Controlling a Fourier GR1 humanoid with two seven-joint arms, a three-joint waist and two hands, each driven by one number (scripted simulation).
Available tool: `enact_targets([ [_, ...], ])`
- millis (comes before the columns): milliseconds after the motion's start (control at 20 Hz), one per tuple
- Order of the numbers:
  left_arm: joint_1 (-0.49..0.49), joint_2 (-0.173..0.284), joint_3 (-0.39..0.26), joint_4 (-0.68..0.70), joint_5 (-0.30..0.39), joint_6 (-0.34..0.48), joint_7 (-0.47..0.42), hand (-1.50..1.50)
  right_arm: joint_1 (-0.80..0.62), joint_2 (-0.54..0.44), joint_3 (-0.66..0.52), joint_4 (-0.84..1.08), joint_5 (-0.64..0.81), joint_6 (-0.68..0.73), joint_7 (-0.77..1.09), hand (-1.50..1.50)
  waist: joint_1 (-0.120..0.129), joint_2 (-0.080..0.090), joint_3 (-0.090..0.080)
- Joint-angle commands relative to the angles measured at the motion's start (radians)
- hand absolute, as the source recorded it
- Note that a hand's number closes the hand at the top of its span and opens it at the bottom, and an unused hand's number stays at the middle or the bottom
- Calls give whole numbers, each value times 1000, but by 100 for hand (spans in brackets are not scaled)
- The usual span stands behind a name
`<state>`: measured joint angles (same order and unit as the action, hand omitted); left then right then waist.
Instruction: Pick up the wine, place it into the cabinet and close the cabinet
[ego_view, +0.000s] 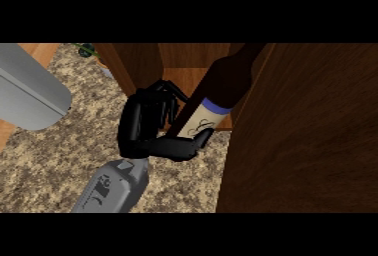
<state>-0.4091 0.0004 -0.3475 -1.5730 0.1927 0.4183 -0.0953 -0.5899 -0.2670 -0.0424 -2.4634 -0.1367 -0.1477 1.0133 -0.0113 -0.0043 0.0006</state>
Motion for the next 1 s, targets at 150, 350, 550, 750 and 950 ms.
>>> enact_targets([
  [150, -214, 0, 77, 157, 45, 79, 72, 150, -2, -3, -13, -114, -101, -6, 88, -150, -10, 3, -1],
  [350, -232, 0, 24, 181, 32, 143, 72, 150, 62, 3, -25, -155, -101, 10, 71, -150, -6, 2, 0],
  [550, -324, 24, 63, 288, -31, 124, 47, 150, 41, -1, -48, -92, -114, 25, 47, -150, -6, 3, 0],
  [750, -320, 0, 16, 373, -44, 146, -44, 150, -18, -17, -76, -73, -127, 15, 70, -150, -9, 3, -1],
  [950, -359, 0, 21, 426, -58, 162, -52, 150, -33, -10, -49, -53, -105, 16, 62, -150, -4, 3, -1],
])
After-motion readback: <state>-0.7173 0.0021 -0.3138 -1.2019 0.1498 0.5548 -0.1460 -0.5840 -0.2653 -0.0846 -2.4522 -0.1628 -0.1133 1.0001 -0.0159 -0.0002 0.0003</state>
